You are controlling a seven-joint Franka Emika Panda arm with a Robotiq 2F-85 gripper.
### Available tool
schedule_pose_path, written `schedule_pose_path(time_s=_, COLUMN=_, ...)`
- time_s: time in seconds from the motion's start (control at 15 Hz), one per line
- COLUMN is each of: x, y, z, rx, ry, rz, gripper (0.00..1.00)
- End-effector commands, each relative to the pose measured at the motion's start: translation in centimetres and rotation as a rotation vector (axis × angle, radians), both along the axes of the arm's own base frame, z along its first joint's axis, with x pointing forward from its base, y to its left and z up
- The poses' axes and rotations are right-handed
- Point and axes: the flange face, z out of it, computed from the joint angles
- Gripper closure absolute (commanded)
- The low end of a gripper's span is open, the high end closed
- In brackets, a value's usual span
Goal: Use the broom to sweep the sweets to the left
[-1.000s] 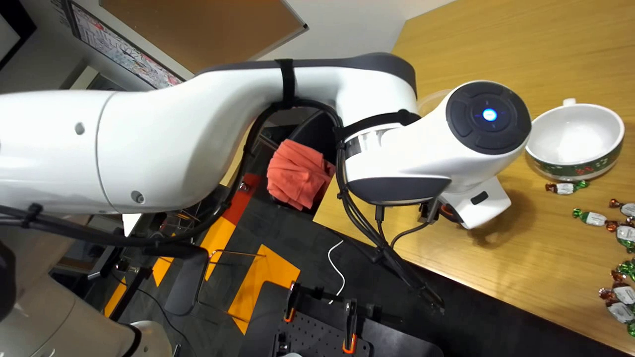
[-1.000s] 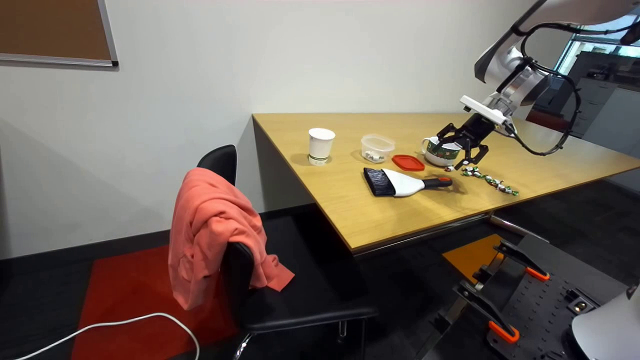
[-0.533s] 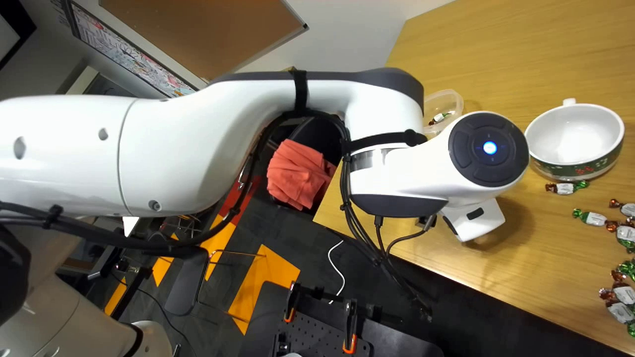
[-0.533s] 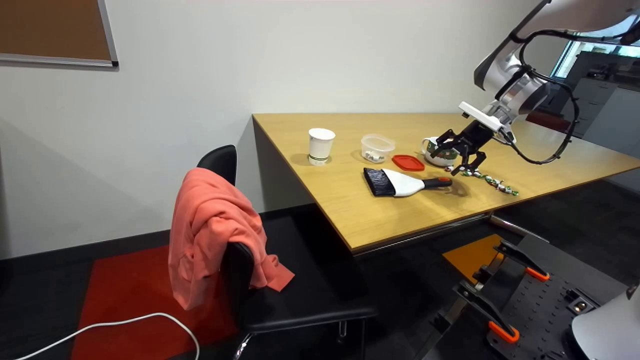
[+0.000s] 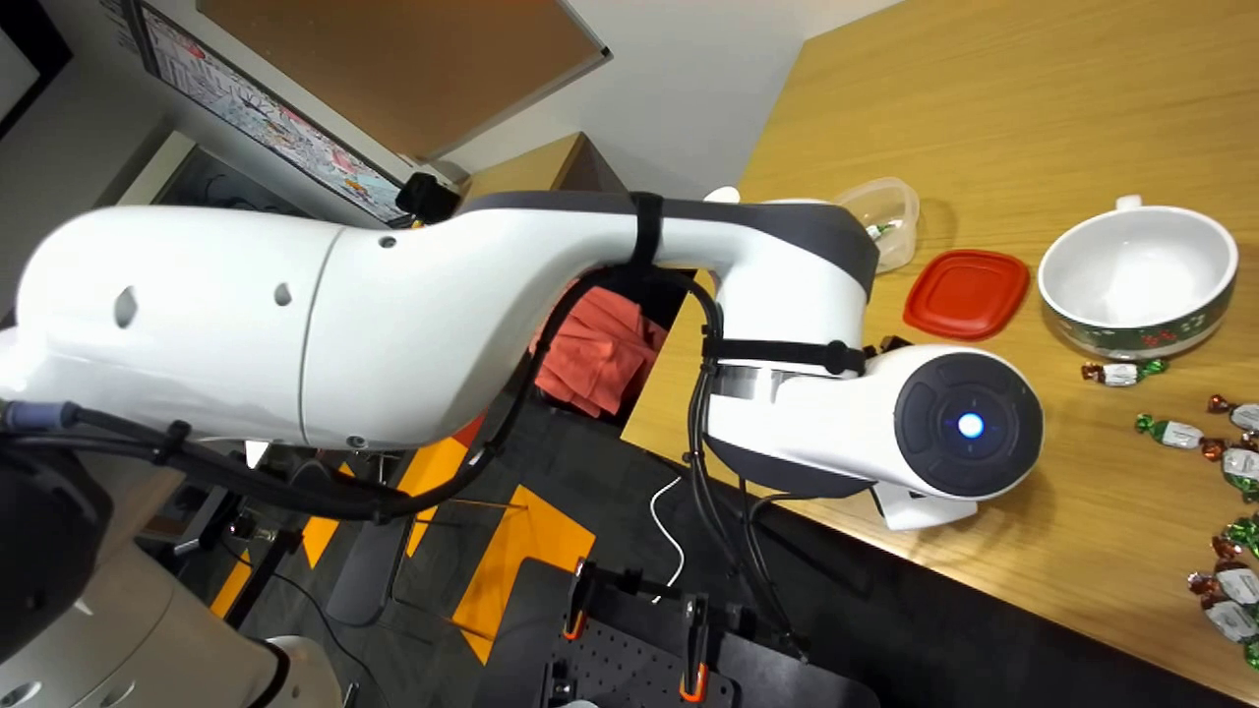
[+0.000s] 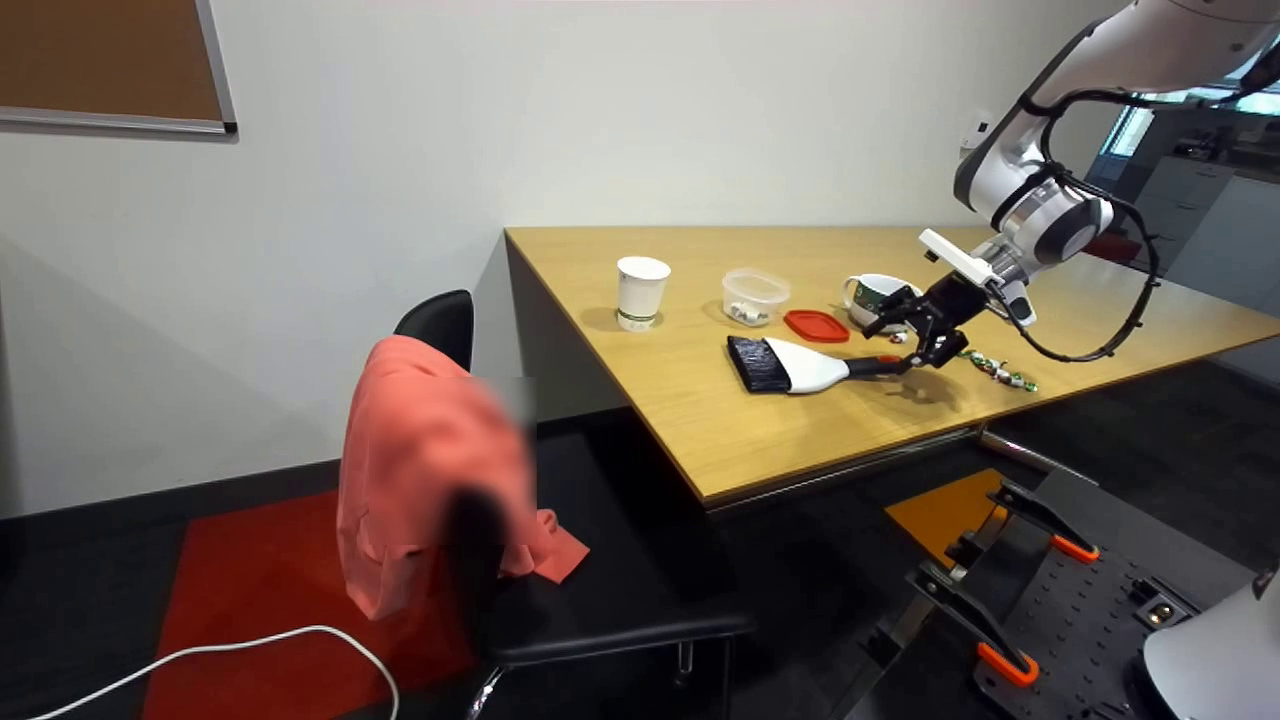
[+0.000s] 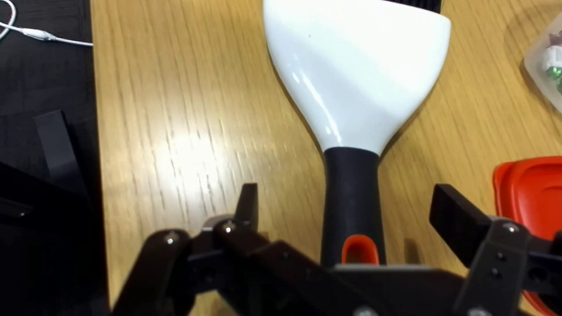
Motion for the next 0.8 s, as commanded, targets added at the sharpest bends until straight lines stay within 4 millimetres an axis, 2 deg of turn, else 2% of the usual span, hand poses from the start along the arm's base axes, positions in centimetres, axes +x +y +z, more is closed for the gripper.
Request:
schedule_pose_path(time_s=0.0, x=-0.2, y=0.0, z=-0.2, rx=0.003, ry=0.007, rz=-0.003, gripper=0.00)
schedule_pose_path(time_s=0.73, x=-0.4, y=0.1, z=-1.5, rx=0.050, ry=0.015, rz=-0.045, gripper=0.00)
